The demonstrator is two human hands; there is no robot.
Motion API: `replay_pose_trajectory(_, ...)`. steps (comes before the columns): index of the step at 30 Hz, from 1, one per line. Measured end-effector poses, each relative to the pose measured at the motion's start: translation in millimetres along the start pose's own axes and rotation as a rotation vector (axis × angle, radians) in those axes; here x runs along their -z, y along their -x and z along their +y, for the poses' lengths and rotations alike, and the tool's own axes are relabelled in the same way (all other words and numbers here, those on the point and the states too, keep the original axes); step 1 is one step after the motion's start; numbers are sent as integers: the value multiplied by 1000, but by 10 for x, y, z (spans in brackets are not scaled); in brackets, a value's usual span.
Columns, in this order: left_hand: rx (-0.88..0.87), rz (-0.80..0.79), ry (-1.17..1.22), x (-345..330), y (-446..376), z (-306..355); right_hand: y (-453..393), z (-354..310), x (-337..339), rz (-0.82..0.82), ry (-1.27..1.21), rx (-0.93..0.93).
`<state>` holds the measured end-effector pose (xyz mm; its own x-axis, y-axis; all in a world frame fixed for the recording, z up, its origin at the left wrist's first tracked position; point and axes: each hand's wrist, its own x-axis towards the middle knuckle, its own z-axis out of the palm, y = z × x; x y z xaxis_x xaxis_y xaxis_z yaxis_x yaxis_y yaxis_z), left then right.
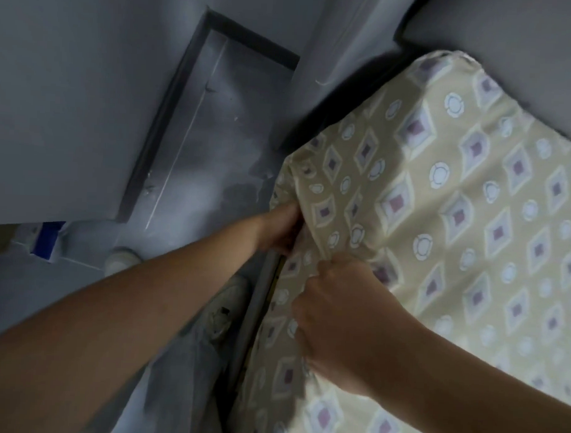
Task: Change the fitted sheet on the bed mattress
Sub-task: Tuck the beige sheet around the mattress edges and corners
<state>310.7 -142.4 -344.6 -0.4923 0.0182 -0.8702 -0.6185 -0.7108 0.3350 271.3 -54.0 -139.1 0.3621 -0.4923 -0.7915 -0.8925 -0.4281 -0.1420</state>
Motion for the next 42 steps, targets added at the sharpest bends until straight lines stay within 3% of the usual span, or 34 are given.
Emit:
replay_pose_trajectory(4, -77, 414, -70, 346, -15, 48, -79, 30, -23, -29, -21, -41)
replay_pose_trajectory(7, -177, 541, -245, 389, -67, 85, -266, 92, -116, -56, 25, -90)
replay_pose_trajectory(10, -91, 419, -313, 326, -37, 96, -471, 197, -111, -67, -70, -67)
replay_pose_trajectory(13, 9, 193, -139, 218, 77, 82, -484, 443, 105, 102, -48, -106)
replay_pose_trajectory(18, -82, 325, -101, 70, -14, 66, -332, 1042, 260, 307, -34, -243)
replay_pose_trajectory(22, -184, 379, 23, 106, -50, 63, -393, 1155, 214, -5, 26, -206)
replay_pose_trajectory(33, -261, 204, 123, 58, -88, 434, -234, 1168, 296, -7, 23, -164)
replay_pose_trajectory(38, -283, -9, 275, -299, -304, 947, -64, 1133, 358, 43, -30, -190)
replay_pose_trajectory(42, -327, 183, 101, -403, -197, 1267, -110, 1151, 275, 76, -48, -183)
